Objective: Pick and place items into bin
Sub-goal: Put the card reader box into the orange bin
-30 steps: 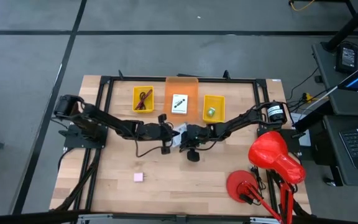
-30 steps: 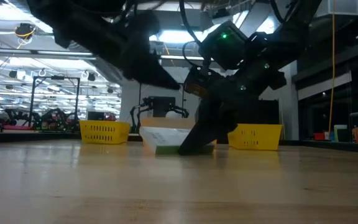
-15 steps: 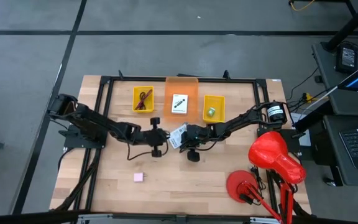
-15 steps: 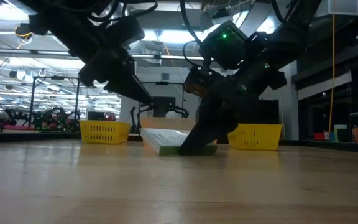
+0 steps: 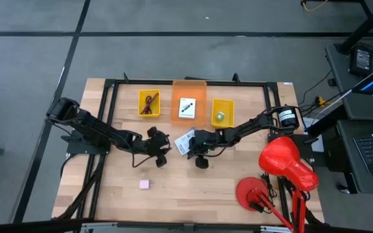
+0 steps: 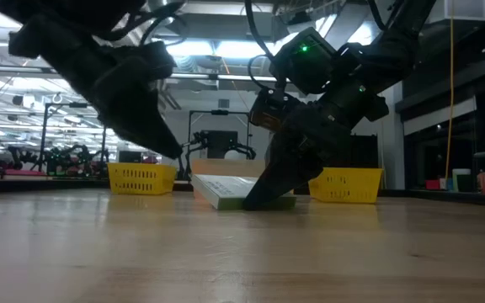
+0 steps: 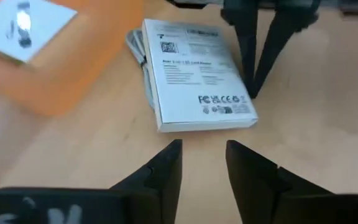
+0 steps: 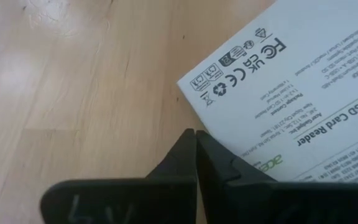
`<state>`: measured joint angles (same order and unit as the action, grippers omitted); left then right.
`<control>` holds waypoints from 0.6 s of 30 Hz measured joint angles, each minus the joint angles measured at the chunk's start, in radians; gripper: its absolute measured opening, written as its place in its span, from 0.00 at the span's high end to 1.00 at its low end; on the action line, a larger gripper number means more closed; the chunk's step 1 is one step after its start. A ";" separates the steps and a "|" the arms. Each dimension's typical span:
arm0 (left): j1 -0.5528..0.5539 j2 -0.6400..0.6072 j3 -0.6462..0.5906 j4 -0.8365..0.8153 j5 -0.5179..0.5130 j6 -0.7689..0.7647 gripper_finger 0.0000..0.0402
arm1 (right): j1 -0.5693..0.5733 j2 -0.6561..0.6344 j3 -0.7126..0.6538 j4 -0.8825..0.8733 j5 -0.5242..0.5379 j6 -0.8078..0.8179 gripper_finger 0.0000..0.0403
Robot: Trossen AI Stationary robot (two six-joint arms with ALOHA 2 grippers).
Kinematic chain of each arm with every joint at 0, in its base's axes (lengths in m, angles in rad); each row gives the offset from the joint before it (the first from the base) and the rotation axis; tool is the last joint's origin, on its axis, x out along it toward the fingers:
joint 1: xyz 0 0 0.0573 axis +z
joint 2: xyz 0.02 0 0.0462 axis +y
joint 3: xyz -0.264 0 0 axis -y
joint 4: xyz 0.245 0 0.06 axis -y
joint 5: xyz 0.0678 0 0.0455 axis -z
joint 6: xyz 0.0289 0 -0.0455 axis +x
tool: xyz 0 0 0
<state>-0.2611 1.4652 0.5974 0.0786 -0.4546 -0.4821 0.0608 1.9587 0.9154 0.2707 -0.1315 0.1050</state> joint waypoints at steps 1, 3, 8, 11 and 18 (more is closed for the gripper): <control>0.000 -0.004 -0.021 0.041 0.007 -0.026 0.69 | 0.000 0.000 0.000 0.000 0.000 -0.003 1.00; 0.001 -0.015 -0.067 0.143 0.021 -0.049 0.67 | 0.000 0.000 0.000 0.000 0.000 -0.005 1.00; 0.007 -0.023 -0.185 0.443 0.065 -0.191 0.63 | 0.001 0.000 0.000 0.000 0.000 -0.006 1.00; 0.018 -0.023 -0.251 0.554 0.078 -0.336 0.62 | 0.001 0.000 -0.001 0.000 0.000 -0.007 1.00; 0.041 -0.021 -0.312 0.631 0.087 -0.552 0.62 | 0.001 0.000 -0.001 0.000 0.000 -0.009 1.00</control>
<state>-0.2206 1.4442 0.2852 0.7094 -0.3678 -1.0337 0.0616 1.9583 0.9146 0.2710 -0.1315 0.0959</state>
